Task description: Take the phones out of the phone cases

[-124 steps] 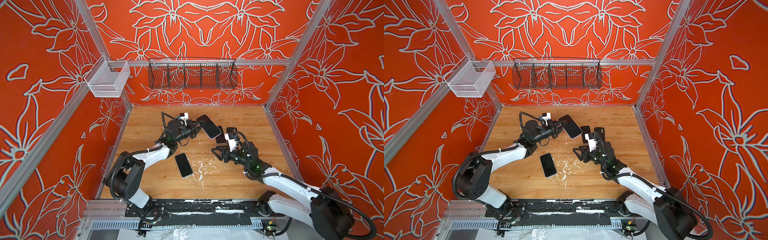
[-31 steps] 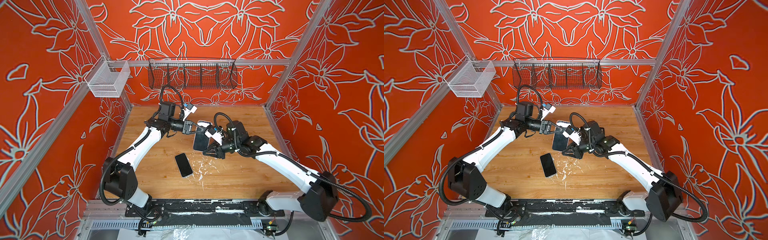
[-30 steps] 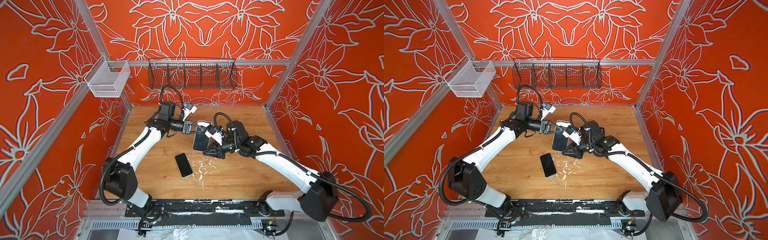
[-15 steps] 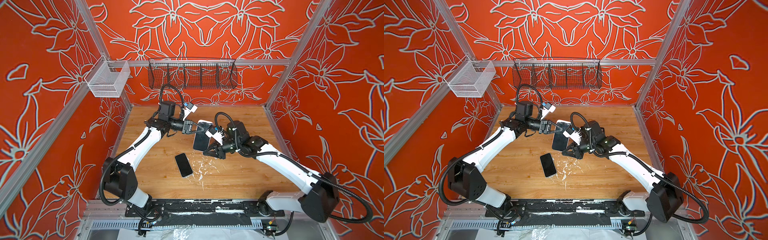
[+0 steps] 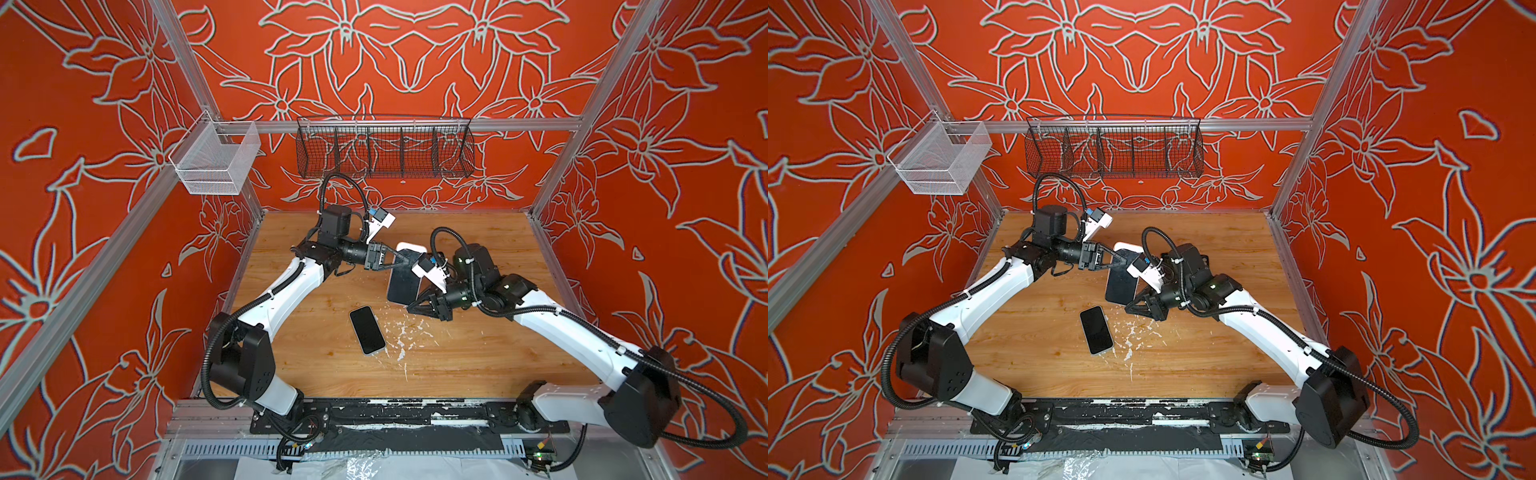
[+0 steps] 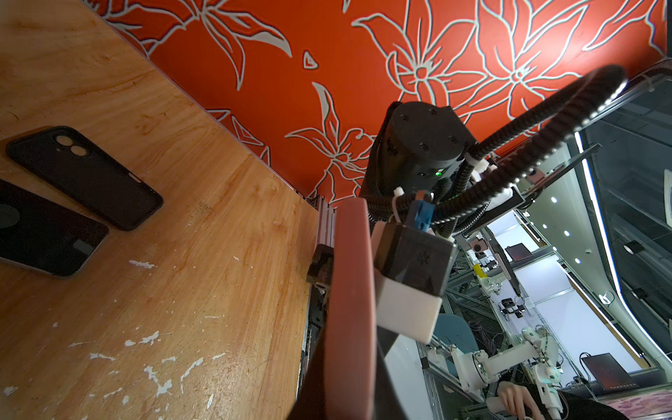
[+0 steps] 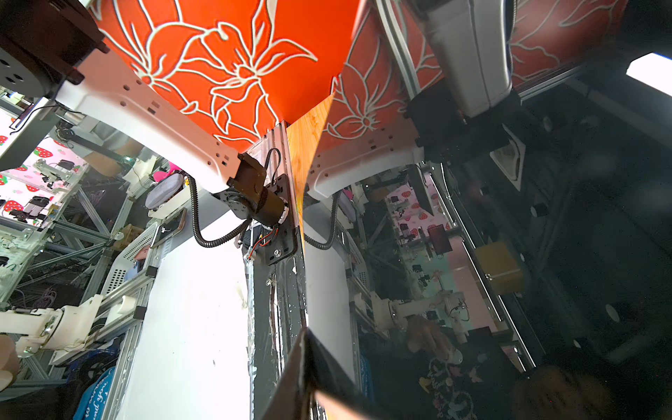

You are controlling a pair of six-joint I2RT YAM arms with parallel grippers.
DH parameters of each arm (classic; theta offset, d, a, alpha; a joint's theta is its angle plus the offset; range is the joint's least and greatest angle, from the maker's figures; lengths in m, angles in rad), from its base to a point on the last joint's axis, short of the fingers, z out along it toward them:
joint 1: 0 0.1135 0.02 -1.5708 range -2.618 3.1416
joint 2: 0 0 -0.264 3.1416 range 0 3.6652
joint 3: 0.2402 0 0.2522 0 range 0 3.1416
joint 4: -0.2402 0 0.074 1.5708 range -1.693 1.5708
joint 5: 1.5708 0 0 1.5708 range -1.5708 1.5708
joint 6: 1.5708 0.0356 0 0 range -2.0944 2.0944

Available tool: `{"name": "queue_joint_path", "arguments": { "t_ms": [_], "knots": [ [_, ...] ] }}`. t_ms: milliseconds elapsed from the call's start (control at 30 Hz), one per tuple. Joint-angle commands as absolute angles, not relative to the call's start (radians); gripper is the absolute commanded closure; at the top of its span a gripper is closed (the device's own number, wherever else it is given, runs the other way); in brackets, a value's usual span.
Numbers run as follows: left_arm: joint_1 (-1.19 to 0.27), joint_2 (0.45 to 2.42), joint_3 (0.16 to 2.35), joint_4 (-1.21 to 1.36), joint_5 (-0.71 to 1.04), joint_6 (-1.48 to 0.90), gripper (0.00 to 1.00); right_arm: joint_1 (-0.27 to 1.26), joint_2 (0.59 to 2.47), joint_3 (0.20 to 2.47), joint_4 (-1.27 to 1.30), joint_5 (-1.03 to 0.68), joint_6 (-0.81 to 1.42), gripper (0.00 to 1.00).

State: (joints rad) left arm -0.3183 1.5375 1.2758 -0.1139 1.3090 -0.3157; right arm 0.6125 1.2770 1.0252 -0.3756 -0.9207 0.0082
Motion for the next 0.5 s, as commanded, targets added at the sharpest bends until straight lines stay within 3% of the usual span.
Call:
{"name": "queue_joint_path", "arguments": {
  "t_ms": [0,467],
  "knots": [
    [-0.330,1.530,1.258,-0.007,1.298,-0.425,1.00,0.623,1.253,1.021,-0.334,-0.917,-0.064,0.99],
    [-0.330,1.672,1.314,0.101,1.338,-0.549,1.00,0.627,1.226,1.043,-0.399,-0.902,-0.139,1.00]
  ]
}}
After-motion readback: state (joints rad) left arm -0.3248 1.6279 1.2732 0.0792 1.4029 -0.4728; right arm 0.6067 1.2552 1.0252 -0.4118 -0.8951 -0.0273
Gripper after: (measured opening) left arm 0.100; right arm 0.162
